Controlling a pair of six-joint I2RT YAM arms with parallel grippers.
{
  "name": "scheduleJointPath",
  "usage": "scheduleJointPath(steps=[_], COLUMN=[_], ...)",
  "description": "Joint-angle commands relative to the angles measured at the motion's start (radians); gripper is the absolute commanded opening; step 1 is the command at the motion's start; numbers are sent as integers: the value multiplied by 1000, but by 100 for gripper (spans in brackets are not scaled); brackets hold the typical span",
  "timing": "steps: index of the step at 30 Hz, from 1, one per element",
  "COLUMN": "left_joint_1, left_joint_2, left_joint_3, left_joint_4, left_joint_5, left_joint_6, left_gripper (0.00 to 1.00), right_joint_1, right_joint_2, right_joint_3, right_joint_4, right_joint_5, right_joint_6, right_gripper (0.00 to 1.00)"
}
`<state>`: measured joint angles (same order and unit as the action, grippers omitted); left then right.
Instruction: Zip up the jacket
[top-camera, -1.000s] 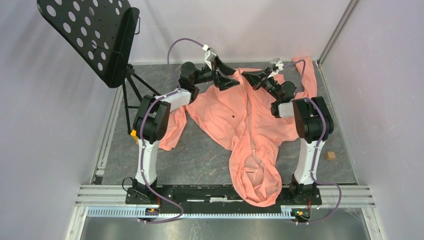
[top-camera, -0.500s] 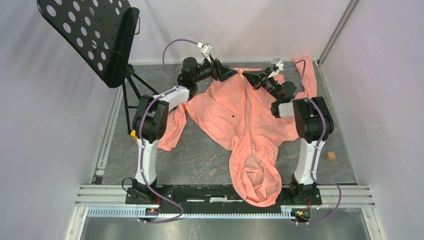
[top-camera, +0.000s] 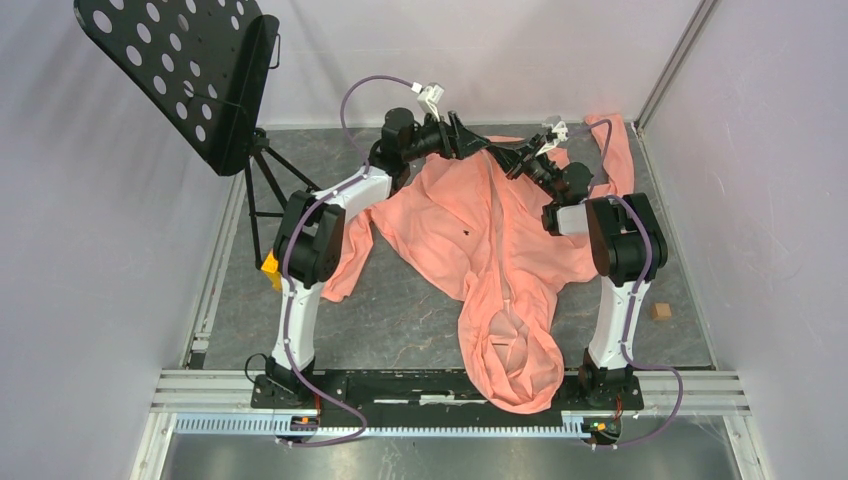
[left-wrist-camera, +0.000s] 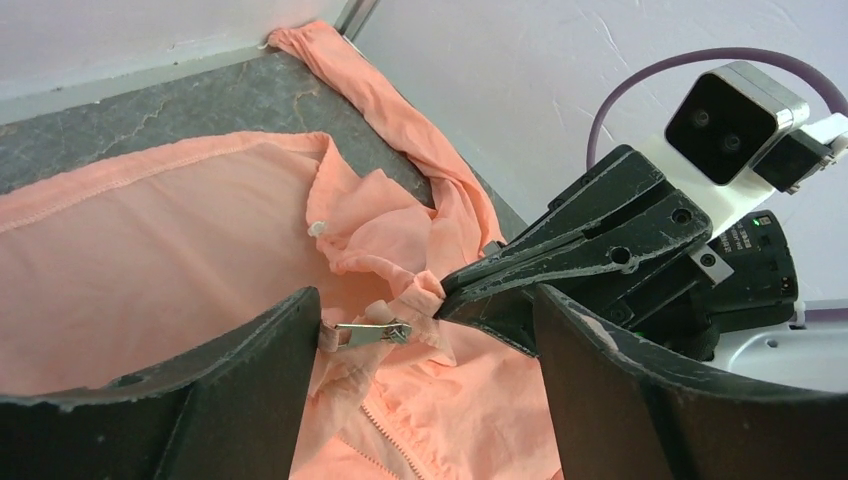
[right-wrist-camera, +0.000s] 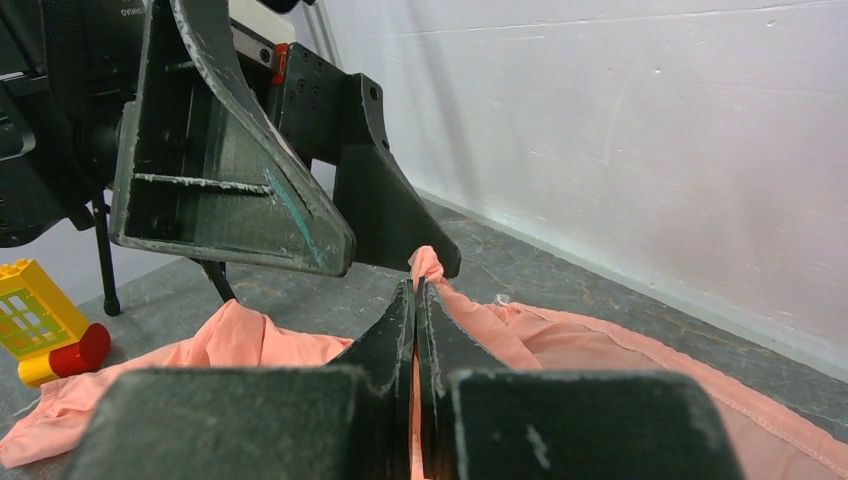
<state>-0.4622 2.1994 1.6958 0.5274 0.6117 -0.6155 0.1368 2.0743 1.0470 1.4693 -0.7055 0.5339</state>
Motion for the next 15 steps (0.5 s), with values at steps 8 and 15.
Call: scheduleJointPath(steps=[8,15], left_joint_1=[-1,-1], left_joint_2=[-94,-59], left_joint_3=[-98,-63], left_joint_4=[174,220], left_joint_5=[47,119], left_joint_6=[118,55], left_gripper=[63,52], right_joint_1=[-2,-3], right_joint_2=[7,11], right_joint_3=[17,22], right_joint_4=[150,158], right_joint_5=[9,7], right_joint_6=[10,23], right_gripper=[0,0])
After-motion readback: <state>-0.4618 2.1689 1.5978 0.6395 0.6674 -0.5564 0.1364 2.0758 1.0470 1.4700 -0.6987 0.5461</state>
